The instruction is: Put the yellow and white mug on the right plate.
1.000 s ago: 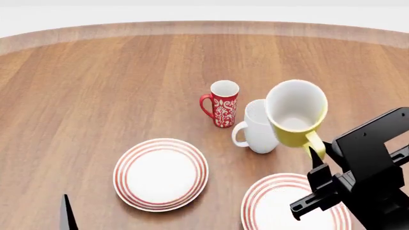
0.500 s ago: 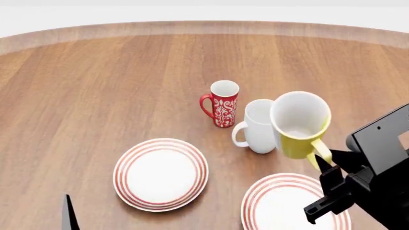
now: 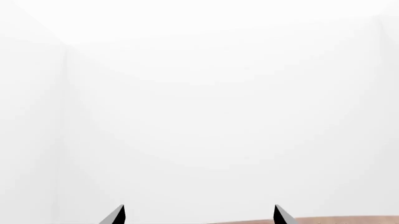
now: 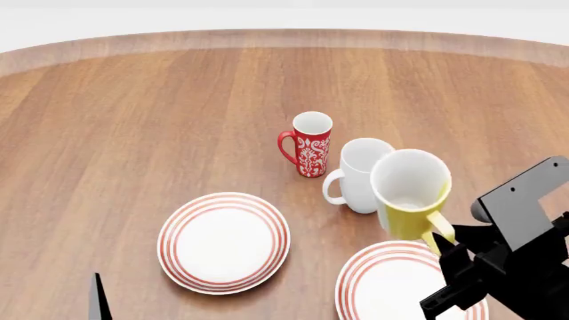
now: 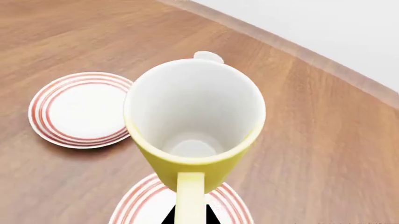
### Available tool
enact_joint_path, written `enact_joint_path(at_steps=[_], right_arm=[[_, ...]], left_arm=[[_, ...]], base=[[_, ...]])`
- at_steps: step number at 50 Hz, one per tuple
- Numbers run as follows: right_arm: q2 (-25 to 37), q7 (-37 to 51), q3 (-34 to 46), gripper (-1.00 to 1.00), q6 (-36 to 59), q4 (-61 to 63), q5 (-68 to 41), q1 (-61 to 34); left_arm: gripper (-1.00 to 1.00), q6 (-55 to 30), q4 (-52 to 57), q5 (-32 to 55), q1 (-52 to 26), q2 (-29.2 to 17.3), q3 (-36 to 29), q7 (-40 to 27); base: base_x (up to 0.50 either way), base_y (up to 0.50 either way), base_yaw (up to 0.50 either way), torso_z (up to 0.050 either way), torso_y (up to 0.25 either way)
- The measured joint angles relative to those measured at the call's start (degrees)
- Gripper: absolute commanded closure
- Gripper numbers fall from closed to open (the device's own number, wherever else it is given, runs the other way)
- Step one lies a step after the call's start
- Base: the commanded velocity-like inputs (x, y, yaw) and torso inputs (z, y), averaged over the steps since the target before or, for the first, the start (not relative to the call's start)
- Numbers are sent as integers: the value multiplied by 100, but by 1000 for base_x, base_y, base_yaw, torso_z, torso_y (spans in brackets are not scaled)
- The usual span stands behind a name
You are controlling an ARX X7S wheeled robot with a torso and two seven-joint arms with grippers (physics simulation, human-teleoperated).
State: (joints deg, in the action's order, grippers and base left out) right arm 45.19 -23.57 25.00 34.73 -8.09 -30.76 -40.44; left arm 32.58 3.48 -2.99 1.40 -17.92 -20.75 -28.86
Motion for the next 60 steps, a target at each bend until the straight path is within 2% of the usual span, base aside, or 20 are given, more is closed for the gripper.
enact_joint_path(at_steps=[29,60], right_arm=[[-424,-205,343,100,-450,-896,309,9],[-606,-278,537,100,-636,-1502,514,-19]], left_arm=[[-100,-23,-11,2,-6,-39,-76,-32],[-100,-86,-53,57,-58,-71,-122,-75]], base=[[0,0,0,0,0],[0,0,0,0,0]])
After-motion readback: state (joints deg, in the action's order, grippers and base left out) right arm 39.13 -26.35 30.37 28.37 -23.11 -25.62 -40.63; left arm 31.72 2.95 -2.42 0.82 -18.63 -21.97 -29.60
